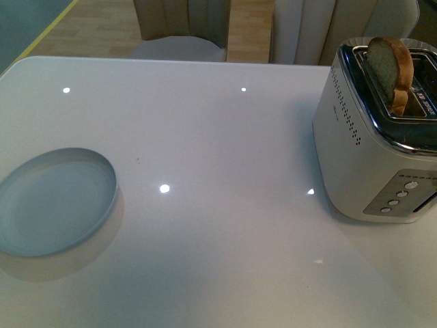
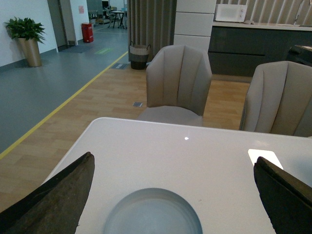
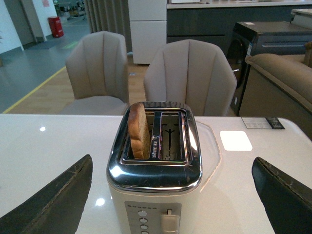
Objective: Left arm holds plate, right arm toasts bread
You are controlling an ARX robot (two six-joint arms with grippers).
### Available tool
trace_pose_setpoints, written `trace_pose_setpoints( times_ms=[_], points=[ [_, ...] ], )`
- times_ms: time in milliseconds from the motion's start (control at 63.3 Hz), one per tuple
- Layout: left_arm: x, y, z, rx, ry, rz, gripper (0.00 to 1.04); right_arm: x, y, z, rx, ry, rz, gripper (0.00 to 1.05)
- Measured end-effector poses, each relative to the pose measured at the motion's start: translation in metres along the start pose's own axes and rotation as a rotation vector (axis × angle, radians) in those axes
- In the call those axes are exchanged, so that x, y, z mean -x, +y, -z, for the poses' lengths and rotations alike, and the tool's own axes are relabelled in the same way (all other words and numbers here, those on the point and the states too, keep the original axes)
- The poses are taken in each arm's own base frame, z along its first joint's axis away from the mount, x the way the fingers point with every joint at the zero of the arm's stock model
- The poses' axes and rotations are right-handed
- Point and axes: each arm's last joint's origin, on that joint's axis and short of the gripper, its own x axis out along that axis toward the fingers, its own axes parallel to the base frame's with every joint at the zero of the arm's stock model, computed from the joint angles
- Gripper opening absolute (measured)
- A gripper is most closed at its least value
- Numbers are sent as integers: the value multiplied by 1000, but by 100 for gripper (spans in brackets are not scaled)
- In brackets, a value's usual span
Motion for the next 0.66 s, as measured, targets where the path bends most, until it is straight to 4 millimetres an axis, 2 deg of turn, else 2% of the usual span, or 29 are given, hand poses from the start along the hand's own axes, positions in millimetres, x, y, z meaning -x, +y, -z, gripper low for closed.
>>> trace_pose_setpoints(
  times_ms=[663],
  points=[
    [0, 0, 0, 0, 0, 0, 98, 0, 0, 0, 0, 0, 0, 96]
  ],
)
